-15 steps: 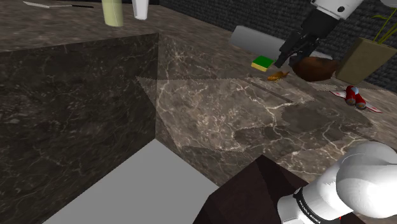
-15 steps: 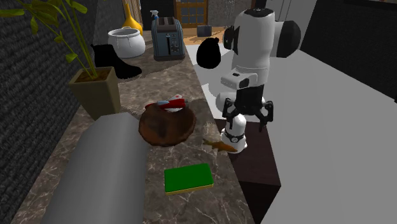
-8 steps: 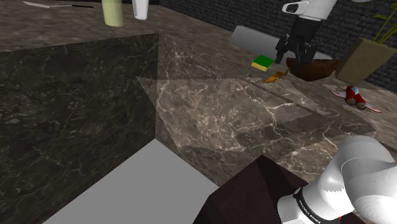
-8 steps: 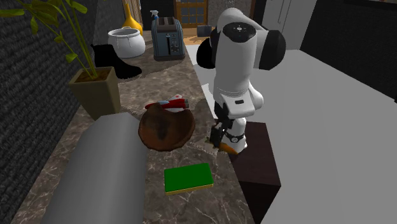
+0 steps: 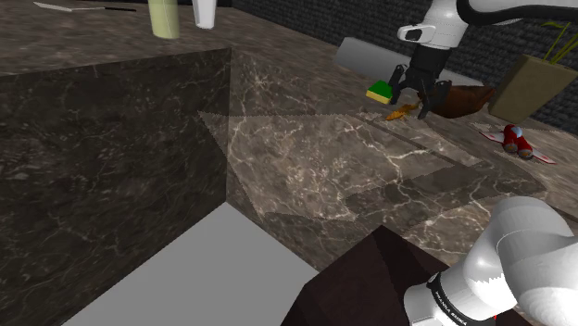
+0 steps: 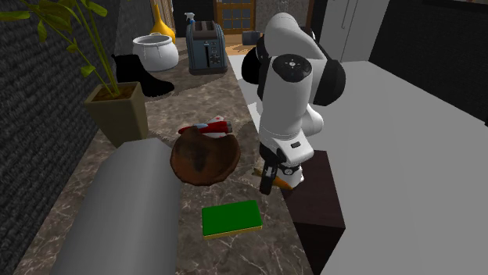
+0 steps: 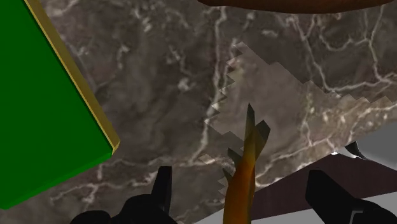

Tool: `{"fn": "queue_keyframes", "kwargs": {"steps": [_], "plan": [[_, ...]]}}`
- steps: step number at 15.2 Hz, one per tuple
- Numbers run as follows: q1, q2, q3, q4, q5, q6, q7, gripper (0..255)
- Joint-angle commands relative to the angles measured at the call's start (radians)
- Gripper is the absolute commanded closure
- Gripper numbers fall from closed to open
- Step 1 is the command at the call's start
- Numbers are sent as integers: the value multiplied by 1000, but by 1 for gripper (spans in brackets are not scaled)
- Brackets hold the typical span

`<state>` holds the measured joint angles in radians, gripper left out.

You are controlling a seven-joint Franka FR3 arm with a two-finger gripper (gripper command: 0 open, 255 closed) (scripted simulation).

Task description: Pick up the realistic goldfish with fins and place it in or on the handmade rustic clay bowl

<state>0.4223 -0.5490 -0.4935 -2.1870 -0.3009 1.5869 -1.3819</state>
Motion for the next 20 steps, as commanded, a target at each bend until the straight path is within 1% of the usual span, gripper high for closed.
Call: {"fn": "queue_keyframes", "kwargs": {"steps": [1,8,9,18,20], "plan": [[-2,-4,-2,-12,-3,8,-2,0],[-2,-4,-2,-12,-3,8,-2,0],[-2,-4,-2,-12,-3,8,-2,255],[-2,-4,-2,-12,-3,8,-2,255],[0,-1,2,17,1,-17,-4,255]]}}
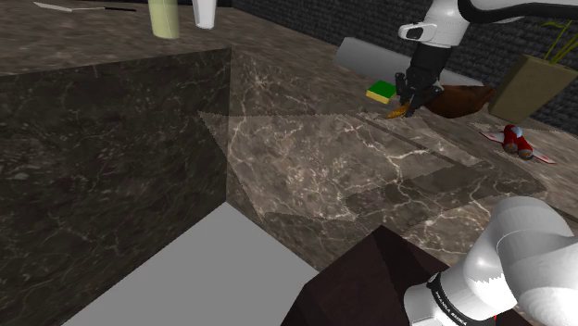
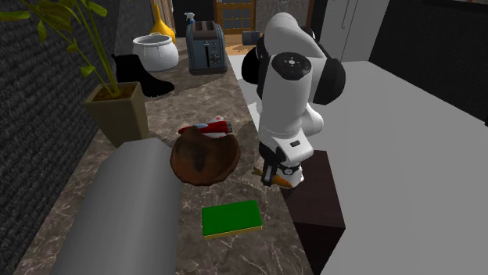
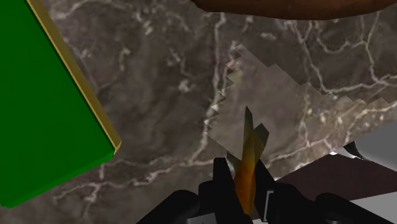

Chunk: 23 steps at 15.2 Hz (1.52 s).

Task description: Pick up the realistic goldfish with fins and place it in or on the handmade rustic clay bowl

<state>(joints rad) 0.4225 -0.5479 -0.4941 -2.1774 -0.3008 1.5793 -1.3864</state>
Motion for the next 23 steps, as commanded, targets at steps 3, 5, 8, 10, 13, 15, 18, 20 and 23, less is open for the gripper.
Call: {"fn": "queue_keyframes", "kwargs": {"steps": [3,5,8,10,13,15,18,20,23], "plan": [[3,4,9,51,7,-48,-5,255],[5,9,13,81,10,-73,-8,255],[8,18,18,128,16,-111,-13,255],[10,25,21,160,20,-136,-17,255],[14,38,25,210,26,-174,-24,255],[16,47,27,245,29,-199,-28,255],[20,63,29,299,35,-237,-36,255],[22,75,30,336,39,-263,-41,255],[25,95,30,394,44,-301,-50,255]]}}
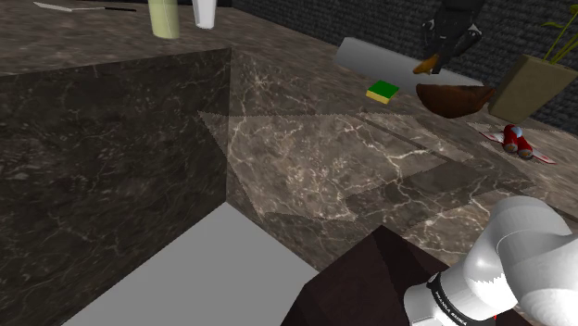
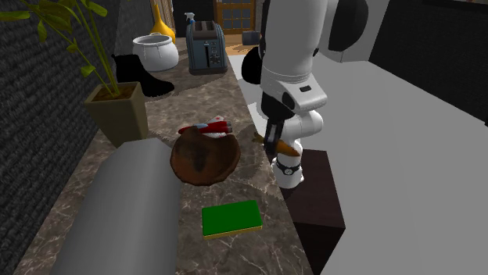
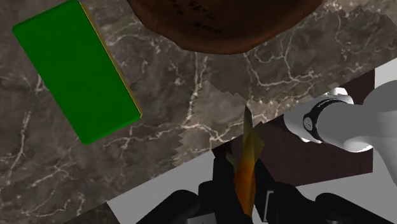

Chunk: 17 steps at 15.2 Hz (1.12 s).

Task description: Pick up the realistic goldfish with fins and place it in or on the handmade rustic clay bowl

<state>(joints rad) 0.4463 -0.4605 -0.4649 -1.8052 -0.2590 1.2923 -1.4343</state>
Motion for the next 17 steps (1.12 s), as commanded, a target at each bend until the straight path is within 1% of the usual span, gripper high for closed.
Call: {"fn": "queue_keyframes", "kwargs": {"steps": [1,7,8,13,17], "plan": [[3,15,1,41,5,-27,-5,255],[10,64,-4,168,17,-107,-27,255],[10,65,-4,173,17,-110,-28,255],[-20,49,-91,180,-35,-105,-155,255],[-39,57,-172,206,-69,-97,-264,255]]}}
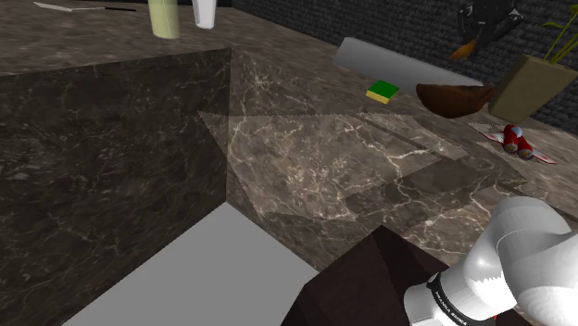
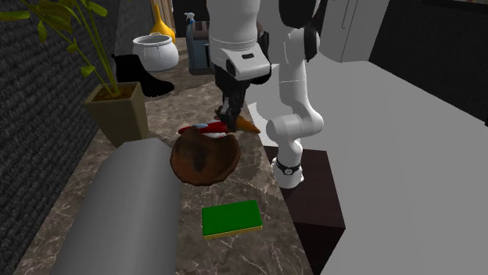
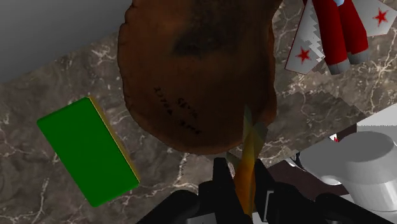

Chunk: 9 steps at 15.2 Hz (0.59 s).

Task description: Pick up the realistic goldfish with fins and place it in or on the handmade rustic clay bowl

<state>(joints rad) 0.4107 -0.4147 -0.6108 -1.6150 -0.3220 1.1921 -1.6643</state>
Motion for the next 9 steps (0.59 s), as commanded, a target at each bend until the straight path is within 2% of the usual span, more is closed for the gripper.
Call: {"fn": "queue_keyframes", "kwargs": {"steps": [1,4,5,9], "plan": [[-7,16,-49,25,-13,6,-63,255],[-14,41,-124,60,-27,16,-152,255],[-16,62,-174,85,-30,24,-208,255],[-26,21,-159,-2,-48,74,-181,255]]}}
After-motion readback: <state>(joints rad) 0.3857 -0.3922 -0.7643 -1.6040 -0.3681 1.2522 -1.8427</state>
